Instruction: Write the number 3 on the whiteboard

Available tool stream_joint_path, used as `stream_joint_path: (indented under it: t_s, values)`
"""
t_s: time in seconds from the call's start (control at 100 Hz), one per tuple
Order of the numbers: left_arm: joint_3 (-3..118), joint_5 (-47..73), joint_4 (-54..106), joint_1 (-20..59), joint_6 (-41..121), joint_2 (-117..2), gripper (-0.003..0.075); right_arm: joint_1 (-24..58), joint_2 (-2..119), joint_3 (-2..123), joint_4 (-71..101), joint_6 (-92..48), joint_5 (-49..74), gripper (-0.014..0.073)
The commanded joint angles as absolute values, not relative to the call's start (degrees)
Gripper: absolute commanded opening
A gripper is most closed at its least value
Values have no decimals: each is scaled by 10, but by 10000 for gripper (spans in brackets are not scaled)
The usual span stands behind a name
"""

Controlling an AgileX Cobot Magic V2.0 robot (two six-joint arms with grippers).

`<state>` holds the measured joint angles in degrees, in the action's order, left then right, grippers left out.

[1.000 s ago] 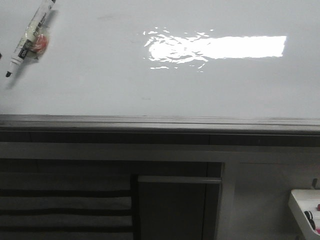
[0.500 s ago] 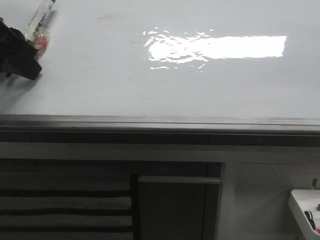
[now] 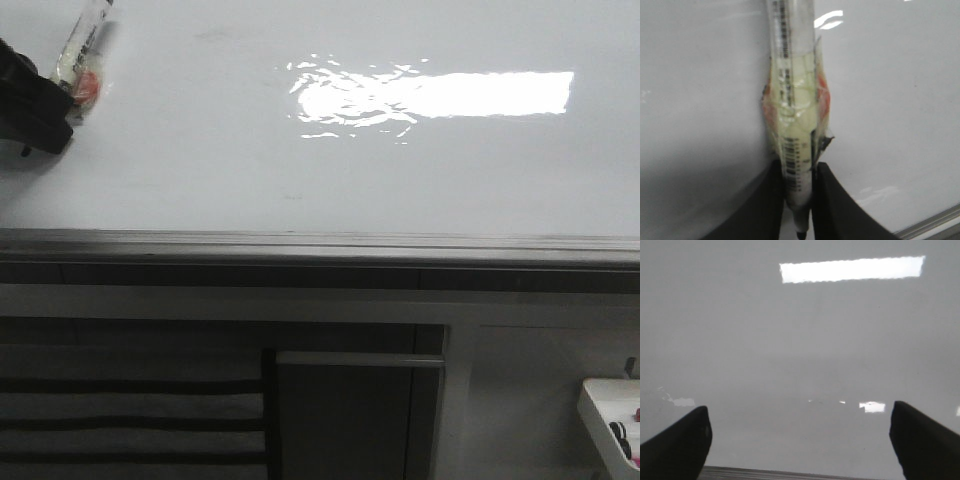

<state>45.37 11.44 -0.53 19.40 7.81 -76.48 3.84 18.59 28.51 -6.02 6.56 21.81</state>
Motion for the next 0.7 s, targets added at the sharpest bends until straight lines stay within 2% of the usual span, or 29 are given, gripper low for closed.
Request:
stream_joint_path:
  t_s: [0.0,0.09,0.21,0.32,0.56,0.69]
  values:
    - [475,80,0,198,78,-752,-18,34,195,306,-47,61,174,650]
    - [494,120,0,198,78,-752,-19,36,204,327,-28,61,215,650]
    - [544,229,0,198,129,-752,-19,36,242,380,0,54,306,650]
    - [588,332,34,198,208,-752,-19,36,285,419,74,-27,359,650]
    - [637,536,271,198,559,-752,-19,36,406,487,353,-386,473,650]
    - [641,603,352,198,649,-748,-19,36,486,522,491,-608,577,650]
